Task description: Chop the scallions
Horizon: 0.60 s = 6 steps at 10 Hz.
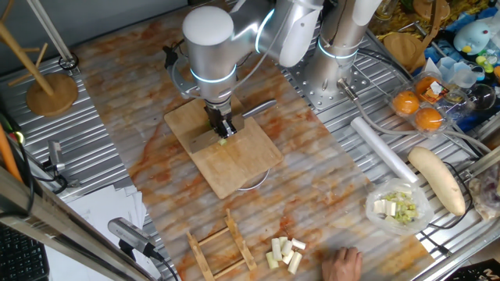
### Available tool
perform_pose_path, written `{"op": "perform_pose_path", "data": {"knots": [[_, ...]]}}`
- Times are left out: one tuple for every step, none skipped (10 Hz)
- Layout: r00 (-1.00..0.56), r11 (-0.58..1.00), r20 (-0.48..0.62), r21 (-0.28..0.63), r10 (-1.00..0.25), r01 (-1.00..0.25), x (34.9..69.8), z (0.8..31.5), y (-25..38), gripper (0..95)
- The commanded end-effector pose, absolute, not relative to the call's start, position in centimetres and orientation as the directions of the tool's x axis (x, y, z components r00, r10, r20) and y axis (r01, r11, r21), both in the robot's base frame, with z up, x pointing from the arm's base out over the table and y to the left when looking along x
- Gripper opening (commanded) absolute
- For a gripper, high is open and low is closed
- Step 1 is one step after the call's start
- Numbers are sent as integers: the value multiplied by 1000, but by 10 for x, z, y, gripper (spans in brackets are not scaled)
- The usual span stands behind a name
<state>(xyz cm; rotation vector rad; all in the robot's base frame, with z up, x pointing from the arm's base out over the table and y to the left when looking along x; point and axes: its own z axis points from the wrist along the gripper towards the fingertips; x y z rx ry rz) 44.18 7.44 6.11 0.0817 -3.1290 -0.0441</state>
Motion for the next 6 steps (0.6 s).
{"op": "perform_pose_path", "data": {"knots": [[-998,998,-18,25,-58,-58,442,61,75,0],[-997,998,-41,22,-60,-61,442,61,75,0],[-997,998,-37,14,-65,-66,442,61,75,0],[-997,997,-36,13,-69,-70,442,61,75,0],[-997,997,-25,15,-76,-77,442,61,75,0],[-997,997,-18,15,-79,-79,442,61,75,0]]}}
